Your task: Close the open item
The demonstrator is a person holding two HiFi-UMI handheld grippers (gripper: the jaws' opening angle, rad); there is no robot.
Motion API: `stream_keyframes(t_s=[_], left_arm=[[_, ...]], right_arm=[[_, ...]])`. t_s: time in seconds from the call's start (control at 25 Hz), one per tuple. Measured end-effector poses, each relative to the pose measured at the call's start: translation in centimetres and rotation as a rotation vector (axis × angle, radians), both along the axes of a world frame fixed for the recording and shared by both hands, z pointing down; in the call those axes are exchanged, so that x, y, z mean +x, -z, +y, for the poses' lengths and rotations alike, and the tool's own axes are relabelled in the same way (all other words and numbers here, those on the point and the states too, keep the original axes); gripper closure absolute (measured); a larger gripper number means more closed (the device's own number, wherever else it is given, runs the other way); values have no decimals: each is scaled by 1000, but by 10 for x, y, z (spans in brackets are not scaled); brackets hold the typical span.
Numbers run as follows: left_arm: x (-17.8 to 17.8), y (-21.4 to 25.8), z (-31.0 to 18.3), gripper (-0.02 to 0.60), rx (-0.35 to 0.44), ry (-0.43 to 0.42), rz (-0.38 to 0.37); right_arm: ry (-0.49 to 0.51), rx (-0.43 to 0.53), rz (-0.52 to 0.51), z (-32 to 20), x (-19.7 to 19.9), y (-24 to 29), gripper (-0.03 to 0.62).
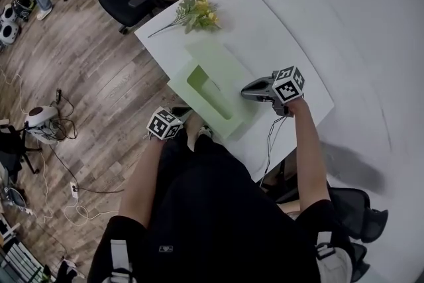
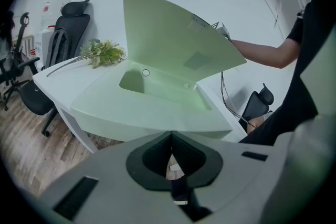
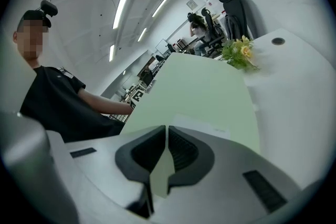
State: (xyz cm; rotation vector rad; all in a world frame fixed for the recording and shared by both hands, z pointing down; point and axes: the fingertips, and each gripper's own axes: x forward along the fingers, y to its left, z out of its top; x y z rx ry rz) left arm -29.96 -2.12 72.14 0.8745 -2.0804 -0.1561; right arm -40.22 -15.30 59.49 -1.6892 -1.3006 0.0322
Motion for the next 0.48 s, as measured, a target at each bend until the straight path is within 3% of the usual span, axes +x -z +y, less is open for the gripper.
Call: stream_keyframes(t_s=[0.28,0.48], left_arm=[[-2,-5,-1,575,-3,-37,4],[-3,-4,-1,575,3,-59,8]], right_arm=[[24,-40,-39,30,-13,18,582],[76,0,-71,50,-15,18,582]])
